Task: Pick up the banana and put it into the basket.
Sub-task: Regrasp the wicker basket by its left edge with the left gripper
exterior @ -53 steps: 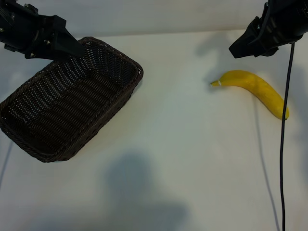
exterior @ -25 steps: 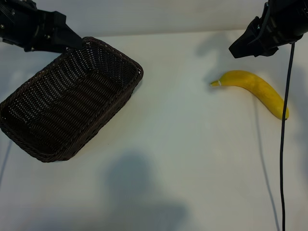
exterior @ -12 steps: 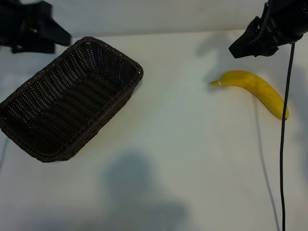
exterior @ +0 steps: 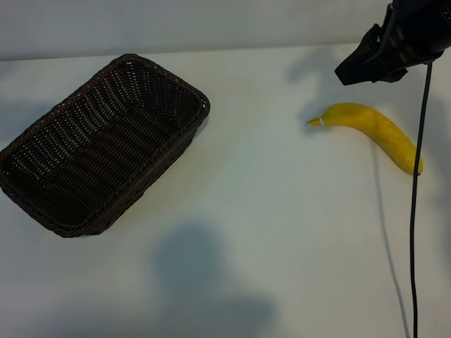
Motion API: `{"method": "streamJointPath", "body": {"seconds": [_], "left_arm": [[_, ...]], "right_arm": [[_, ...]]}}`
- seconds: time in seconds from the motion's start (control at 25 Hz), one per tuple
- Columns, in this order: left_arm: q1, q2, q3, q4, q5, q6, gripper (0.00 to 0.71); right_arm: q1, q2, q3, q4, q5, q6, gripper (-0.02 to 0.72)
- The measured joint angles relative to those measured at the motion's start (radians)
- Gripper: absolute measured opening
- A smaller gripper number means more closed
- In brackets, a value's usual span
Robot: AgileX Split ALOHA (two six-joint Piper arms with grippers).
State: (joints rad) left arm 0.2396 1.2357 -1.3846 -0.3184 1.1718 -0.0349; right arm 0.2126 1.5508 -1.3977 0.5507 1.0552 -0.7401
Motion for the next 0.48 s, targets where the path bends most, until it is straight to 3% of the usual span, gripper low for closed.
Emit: {"method": "streamJointPath", "body": {"seconds": [0.2,0.48], "left_arm": [[0.005,-0.07,0.139,0.19,-0.004,-0.136,0.497],[0.006,-0.062,0.362,0.182,-0.191,-0.21,0.497]], "right_arm": [[0.0,0.0,0.0,0.0,-0.001,0.0,0.503],[0.0,0.0,0.0,0.0,-0.001,0.003,0.503]]}}
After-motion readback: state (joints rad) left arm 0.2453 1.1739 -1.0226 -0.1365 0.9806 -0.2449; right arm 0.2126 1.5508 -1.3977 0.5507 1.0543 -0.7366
